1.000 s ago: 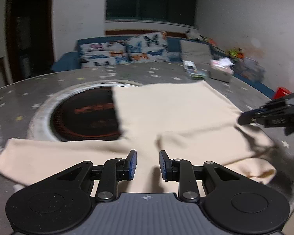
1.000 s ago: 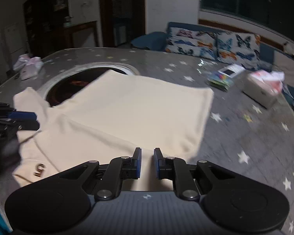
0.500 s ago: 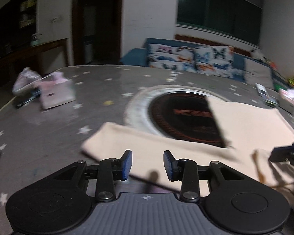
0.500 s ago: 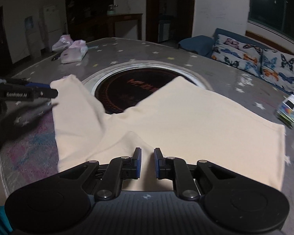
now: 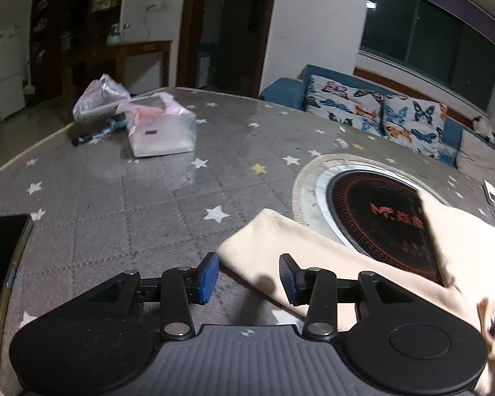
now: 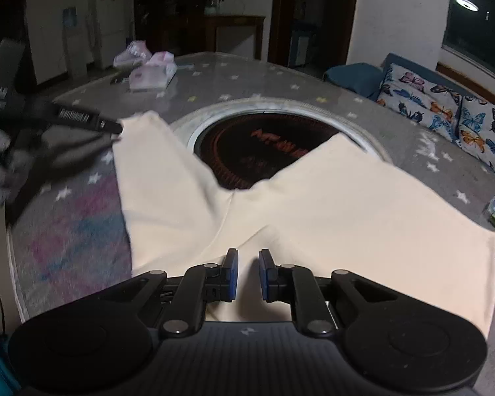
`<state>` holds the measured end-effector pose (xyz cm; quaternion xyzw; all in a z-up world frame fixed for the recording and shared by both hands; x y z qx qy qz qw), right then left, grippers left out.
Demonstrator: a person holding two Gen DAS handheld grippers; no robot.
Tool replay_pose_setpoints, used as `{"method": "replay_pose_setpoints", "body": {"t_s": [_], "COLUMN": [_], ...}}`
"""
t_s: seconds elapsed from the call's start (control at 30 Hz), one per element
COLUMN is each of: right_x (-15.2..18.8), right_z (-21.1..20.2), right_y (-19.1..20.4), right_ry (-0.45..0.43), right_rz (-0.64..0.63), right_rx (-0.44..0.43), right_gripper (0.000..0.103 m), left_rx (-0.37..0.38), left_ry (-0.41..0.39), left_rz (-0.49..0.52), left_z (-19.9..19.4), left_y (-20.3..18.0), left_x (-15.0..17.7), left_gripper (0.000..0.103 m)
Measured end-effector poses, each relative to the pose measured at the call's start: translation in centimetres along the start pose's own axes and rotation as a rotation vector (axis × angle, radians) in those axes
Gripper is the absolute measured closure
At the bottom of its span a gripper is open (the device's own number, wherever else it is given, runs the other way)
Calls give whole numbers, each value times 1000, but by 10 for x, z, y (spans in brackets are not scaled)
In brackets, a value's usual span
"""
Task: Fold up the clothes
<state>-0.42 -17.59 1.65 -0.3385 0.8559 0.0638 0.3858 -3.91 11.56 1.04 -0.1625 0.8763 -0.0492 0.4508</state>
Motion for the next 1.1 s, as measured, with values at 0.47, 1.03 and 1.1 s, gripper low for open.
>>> {"method": "replay_pose_setpoints", "body": {"t_s": [0.47,1.03,1.1], "right_x": [2,63,71], "right_z": [-37,-89,-93], "right_y": [-12,-91,-98], "right_ry": [-85,-140,-141], "right_rz": [74,347,382], "right_rx": [12,149,160], "right_gripper": [90,90,90], "left_rx": [95,556,605], "left_ry": [-41,-88,-63], "left_rz": [-24,206,242], "left_z": [-8,-69,-69], "left_y": [-21,-183,-205], "left_x": [-11,-14,-6], "left_gripper": [96,97,97]}}
Point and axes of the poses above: each gripper's, at about its wrist camera, not at the fingertips, and z roughly the way its jaws point, y to its left, x to its underside, the point moved 2 cm from there along z, roughly the way its jaws point, and after that the axes turned 9 degrees about x, right-handed, at the moved point
